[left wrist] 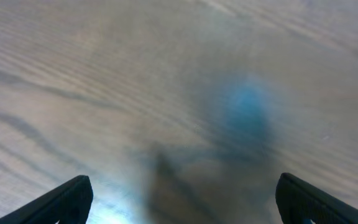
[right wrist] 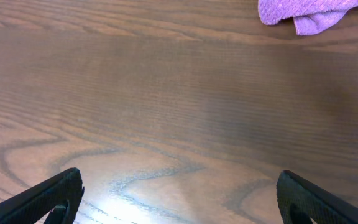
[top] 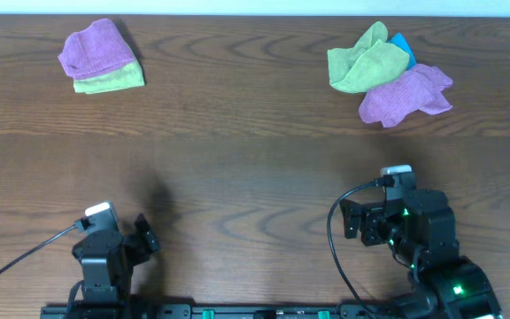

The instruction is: Fold the cloth

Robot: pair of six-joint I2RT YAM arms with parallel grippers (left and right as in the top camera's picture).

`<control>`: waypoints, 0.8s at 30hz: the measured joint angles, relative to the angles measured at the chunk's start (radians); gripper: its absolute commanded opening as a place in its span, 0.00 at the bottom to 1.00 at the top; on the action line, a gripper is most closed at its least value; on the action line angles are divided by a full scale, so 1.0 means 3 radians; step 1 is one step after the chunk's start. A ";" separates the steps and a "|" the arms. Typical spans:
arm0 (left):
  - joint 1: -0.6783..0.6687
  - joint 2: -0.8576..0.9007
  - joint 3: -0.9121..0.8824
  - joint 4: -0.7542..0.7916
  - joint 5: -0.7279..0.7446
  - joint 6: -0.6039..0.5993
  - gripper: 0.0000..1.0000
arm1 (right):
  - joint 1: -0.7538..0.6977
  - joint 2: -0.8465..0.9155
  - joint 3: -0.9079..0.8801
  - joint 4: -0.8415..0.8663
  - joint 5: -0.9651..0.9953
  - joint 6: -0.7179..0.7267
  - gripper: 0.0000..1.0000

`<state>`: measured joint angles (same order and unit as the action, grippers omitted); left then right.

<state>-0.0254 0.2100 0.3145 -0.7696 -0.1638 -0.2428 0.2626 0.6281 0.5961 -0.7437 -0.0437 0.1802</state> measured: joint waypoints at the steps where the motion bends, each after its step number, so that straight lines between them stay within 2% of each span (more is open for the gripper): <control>1: 0.0024 -0.0033 0.0000 -0.0048 -0.0001 0.0034 0.95 | 0.0000 0.0000 0.0000 0.0000 0.0000 0.0000 0.99; 11: 0.0123 -0.0408 0.0000 -0.0412 -0.0031 0.0226 0.95 | 0.0000 0.0000 0.0000 0.0000 0.0000 0.0000 0.99; 24: 0.0116 -0.0651 -0.0294 -0.0102 0.0000 0.0254 0.95 | 0.0000 0.0000 0.0000 0.0000 0.0001 0.0000 0.99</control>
<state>0.0093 0.0147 0.2264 -0.8001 -0.1638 -0.1665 0.2626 0.6281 0.5961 -0.7437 -0.0433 0.1802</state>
